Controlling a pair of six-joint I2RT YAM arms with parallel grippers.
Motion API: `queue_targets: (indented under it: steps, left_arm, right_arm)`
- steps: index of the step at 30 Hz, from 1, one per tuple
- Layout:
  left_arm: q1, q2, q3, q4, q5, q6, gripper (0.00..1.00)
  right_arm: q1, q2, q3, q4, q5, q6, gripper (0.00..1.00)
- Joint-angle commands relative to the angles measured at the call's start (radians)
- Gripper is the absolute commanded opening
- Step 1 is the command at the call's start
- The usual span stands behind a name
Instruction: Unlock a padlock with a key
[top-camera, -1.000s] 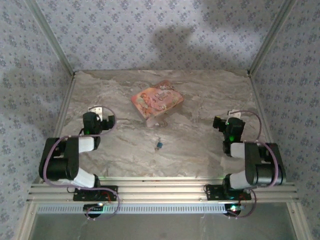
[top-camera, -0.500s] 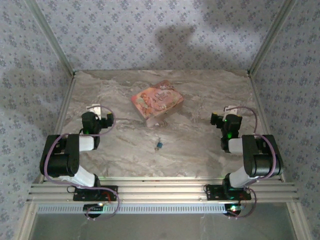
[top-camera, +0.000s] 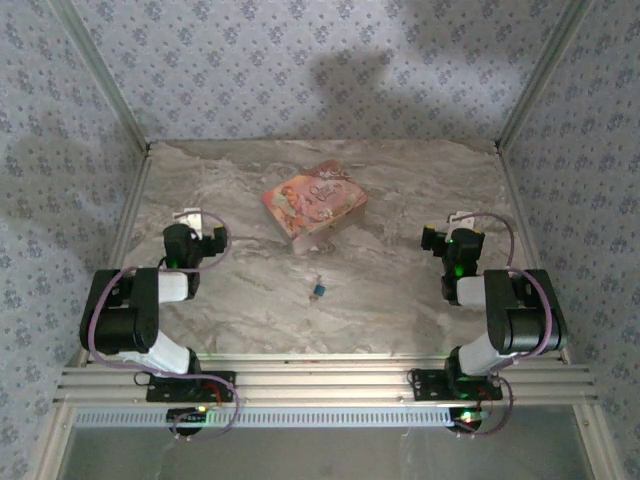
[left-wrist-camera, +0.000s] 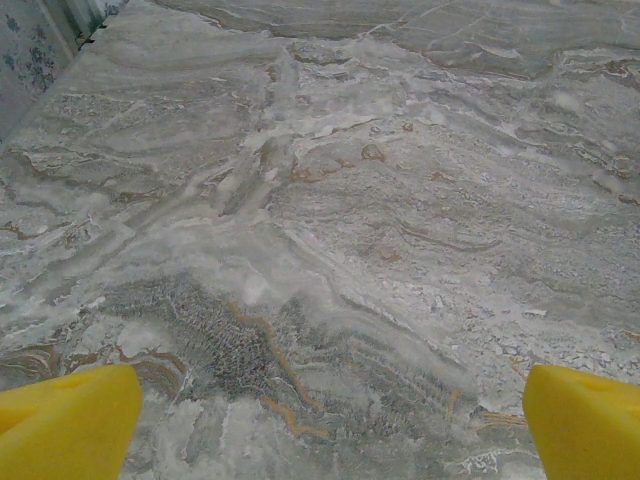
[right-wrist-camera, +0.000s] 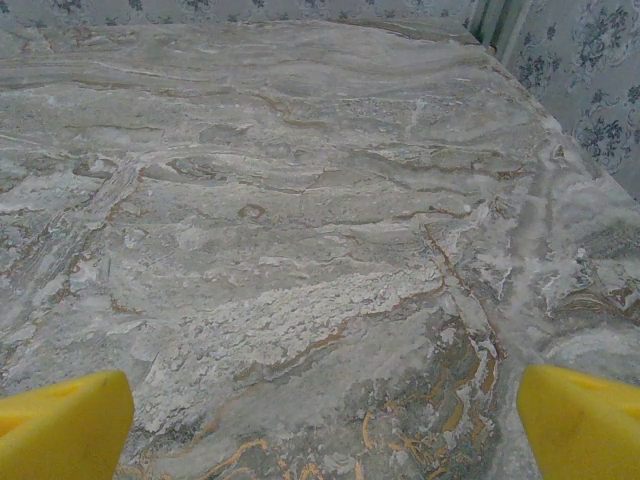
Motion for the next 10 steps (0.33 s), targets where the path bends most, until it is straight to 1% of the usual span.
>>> queue_targets:
  steps: [1,6,10]
  left_arm:
    - [0.004,0.000,-0.008,0.044,0.012,-0.007,0.98]
    - [0.005,-0.001,-0.007,0.044,0.013,-0.007,0.98]
    - [0.005,-0.001,-0.007,0.044,0.012,-0.007,0.98]
  right_arm:
    - [0.003,0.003,0.010,0.006,0.020,-0.012,1.00]
    - [0.012,0.007,0.010,0.011,0.024,-0.023,1.00]
    - [0.000,0.003,0.015,-0.001,-0.004,-0.017,1.00]
